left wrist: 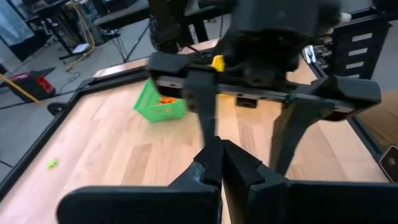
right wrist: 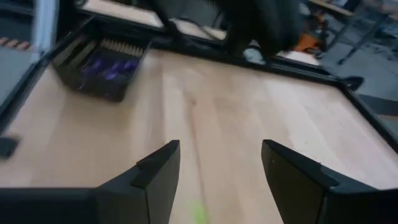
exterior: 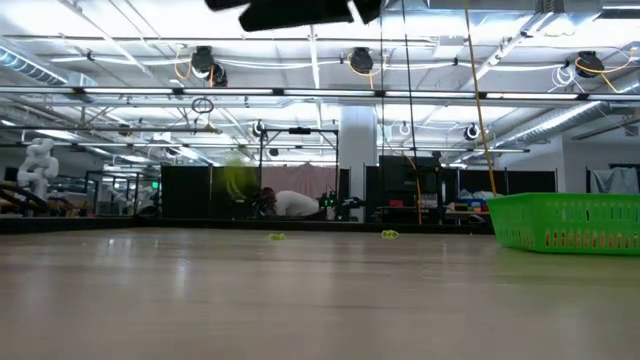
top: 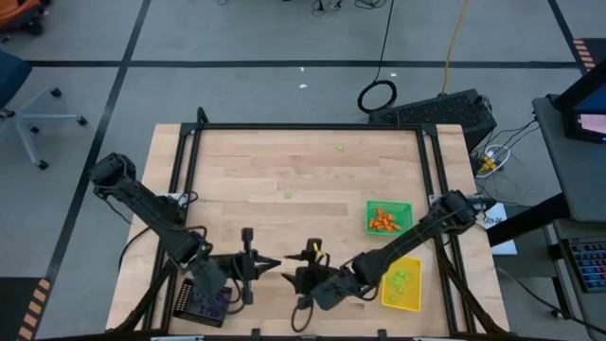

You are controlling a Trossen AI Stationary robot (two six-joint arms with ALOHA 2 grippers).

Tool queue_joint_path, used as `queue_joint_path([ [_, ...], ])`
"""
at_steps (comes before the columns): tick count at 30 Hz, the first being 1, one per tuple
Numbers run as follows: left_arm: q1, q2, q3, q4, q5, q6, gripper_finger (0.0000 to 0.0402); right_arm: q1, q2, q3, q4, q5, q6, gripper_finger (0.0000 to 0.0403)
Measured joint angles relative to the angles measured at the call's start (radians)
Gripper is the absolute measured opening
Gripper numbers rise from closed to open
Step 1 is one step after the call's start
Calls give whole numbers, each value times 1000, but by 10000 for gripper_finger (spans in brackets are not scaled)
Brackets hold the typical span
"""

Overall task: Sort Halloween decoration
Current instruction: Put the green spider toy into the yellow bin

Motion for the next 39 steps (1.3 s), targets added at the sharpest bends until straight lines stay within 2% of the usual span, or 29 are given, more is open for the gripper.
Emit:
queue_joint_path([
  [4, 8, 0, -2, -1, 17, -3, 8, -27, 4, 0, -18, 39, 13, 215],
  [10, 7, 0, -2, -62, 36, -53, 8, -35, 4, 0, -176, -12, 131, 215],
  [16, 7, 6, -2, -145, 36, -153, 8, -49, 5, -1, -332, -164, 254, 215],
  [22, 7, 20, -2, -169, 36, -182, 8, -98, 20, -4, -343, -251, 259, 215],
  [28, 0, 20, -2, -166, 35, -185, 8, -191, 98, -6, -347, -423, 237, 215],
  [39, -15, 20, -2, -167, 35, -185, 8, -246, 125, -6, -363, -453, 257, 206],
])
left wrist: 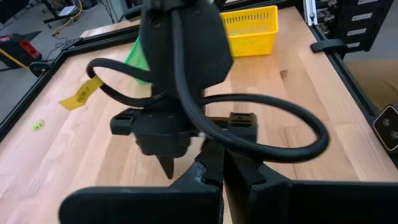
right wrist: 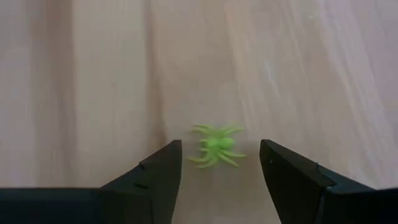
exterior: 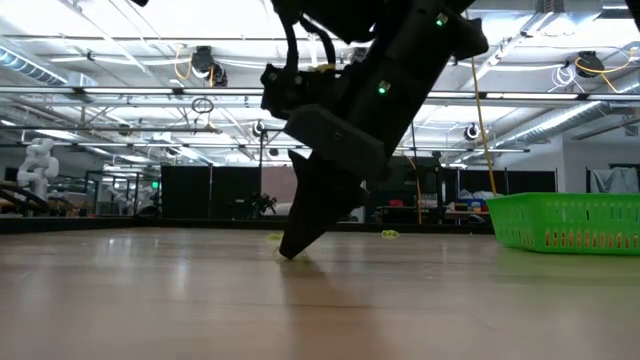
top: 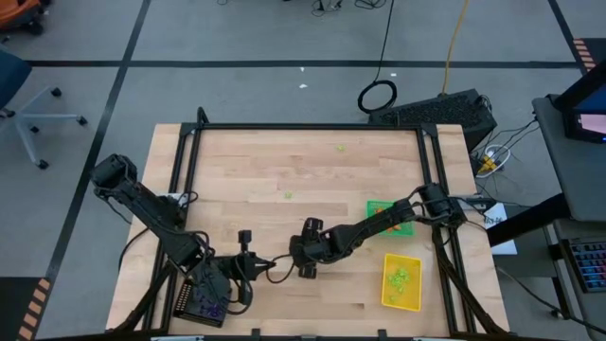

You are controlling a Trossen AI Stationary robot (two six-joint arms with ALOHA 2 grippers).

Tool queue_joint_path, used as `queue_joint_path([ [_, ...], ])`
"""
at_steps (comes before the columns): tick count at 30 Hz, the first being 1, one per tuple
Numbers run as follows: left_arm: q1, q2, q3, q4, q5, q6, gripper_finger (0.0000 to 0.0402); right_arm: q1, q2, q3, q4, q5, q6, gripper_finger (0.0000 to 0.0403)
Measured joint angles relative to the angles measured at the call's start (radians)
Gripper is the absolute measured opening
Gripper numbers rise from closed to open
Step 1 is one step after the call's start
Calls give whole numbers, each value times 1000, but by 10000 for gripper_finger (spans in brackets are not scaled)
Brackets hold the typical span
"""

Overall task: Sort Halloween decoration
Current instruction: Put the green spider toy into the yellow bin

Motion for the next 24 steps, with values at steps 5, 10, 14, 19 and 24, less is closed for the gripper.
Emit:
queue_joint_path([
  [5, 0, 0, 0, 0, 0, 0, 8, -9, 0, 0, -27, -10, 27, 169],
  [10, 0, 0, 0, 0, 0, 0, 8, -9, 0, 0, -30, -26, 25, 115],
  [14, 0, 0, 0, 0, 0, 0, 8, -9, 0, 0, -32, -27, 18, 77],
  [19, 0, 0, 0, 0, 0, 1, 8, -9, 0, 0, -32, -27, 3, 42],
  [24, 0, 0, 0, 0, 0, 0, 8, -8, 0, 0, -32, -26, -15, 16],
])
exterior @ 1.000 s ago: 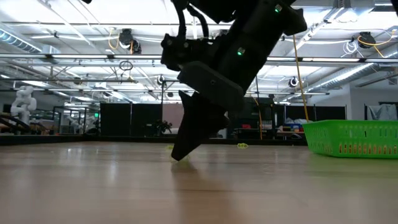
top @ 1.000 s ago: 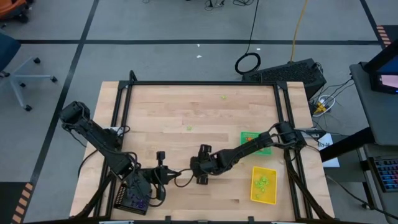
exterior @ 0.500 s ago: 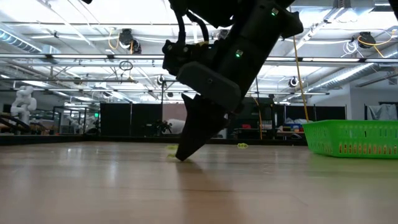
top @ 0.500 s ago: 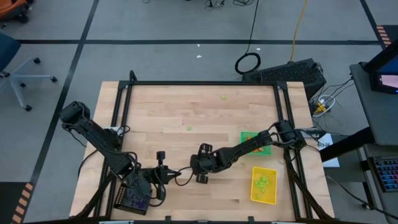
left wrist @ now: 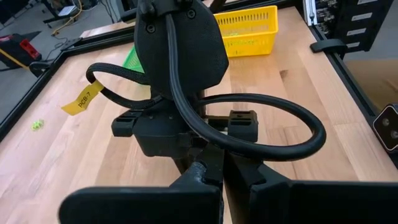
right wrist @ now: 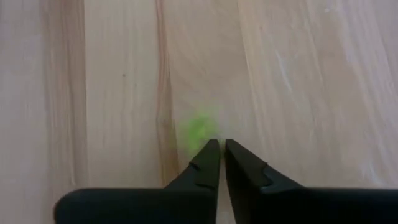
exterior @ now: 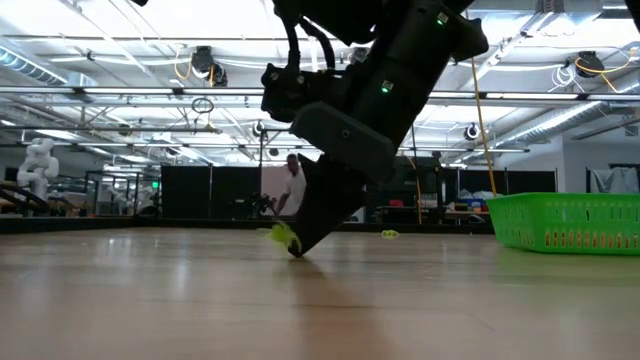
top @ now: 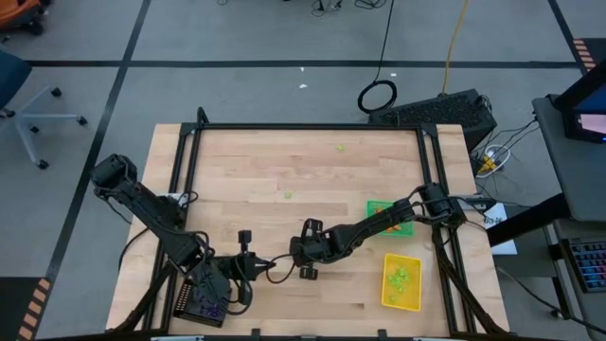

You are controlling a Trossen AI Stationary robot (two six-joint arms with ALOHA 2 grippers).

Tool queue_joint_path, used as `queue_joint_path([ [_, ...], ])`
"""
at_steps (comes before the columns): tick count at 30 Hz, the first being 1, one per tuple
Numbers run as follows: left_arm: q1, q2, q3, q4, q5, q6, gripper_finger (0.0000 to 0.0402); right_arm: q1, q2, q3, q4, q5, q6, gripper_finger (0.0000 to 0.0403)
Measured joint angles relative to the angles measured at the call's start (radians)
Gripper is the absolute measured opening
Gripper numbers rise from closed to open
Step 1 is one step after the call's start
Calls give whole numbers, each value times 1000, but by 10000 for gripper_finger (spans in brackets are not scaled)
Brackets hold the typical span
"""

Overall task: Sort Halloween decoration
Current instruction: Put the green spider toy into the yellow bin

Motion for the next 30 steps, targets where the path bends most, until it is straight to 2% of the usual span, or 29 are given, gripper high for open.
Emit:
queue_joint_path([
  [4, 0, 0, 0, 0, 0, 0, 8, 2, 0, 0, 0, 1, -21, 2],
  [17, 0, 0, 0, 0, 0, 0, 8, 31, -20, 0, -16, 4, -38, 9],
  [24, 0, 0, 0, -8, 0, 0, 8, 95, -47, 0, -37, 3, -56, 70],
  [30, 0, 0, 0, -3, 0, 0, 8, 101, -5, 0, -1, 4, -59, 138],
])
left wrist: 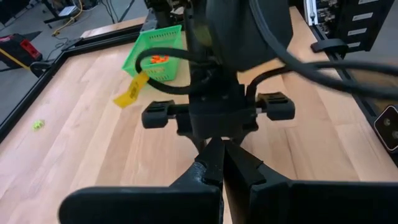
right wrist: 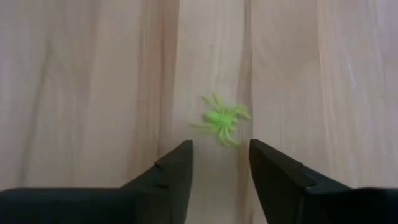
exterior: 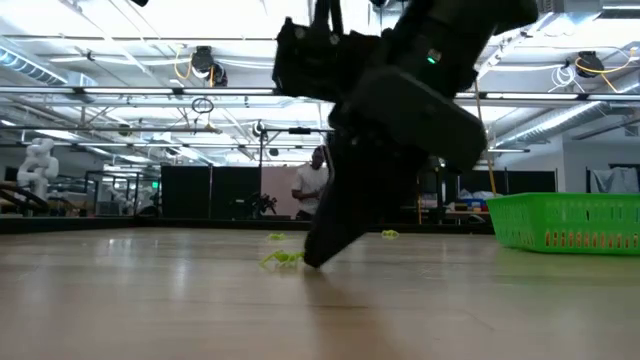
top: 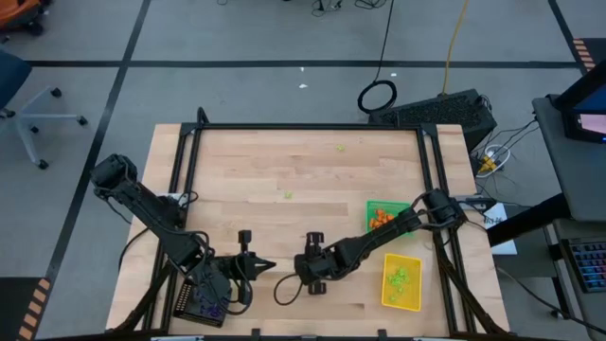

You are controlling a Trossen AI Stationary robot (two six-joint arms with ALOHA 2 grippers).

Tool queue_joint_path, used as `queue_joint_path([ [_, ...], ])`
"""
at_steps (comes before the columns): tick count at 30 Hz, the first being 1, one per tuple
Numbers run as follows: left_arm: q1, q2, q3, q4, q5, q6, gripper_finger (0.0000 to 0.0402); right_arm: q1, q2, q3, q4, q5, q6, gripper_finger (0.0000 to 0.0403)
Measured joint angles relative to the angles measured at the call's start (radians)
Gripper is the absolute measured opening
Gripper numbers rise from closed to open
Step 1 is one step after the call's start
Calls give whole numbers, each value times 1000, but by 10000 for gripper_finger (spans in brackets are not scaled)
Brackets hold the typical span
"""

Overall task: Sort Halloween decoration
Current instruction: Put the green spider toy into the yellow bin

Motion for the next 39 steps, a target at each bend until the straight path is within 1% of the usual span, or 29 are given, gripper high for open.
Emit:
queue_joint_path([
  [4, 0, 0, 0, 3, 0, 0, 8, -15, 4, 0, 31, -5, -17, 169],
  [8, 0, 0, 0, 3, 0, 0, 8, -27, 4, 0, 34, -21, -24, 171],
  [10, 0, 0, 0, 4, 0, 0, 8, -35, 5, 0, 33, -51, -23, 159],
  [17, 0, 0, 0, 4, 0, 0, 8, -41, 20, 1, 46, -82, -28, 91],
  [24, 0, 0, 0, 3, 0, 0, 8, -40, 28, 2, 60, -82, -30, 18],
  [26, 0, 0, 0, 3, 0, 0, 8, -40, 28, 2, 61, -80, -28, 5],
  [32, 0, 0, 0, 3, 0, 0, 8, -36, 30, 0, 94, -88, -21, 18],
  [35, 0, 0, 0, 3, 7, -1, 8, -21, 35, -3, 199, -102, -48, 31],
  [37, -3, 0, 0, -5, 31, -23, 8, -8, 39, -3, 242, -105, -72, 43],
  [39, -13, 0, 0, -45, 77, -70, 8, 2, 38, -3, 296, -106, -98, 57],
])
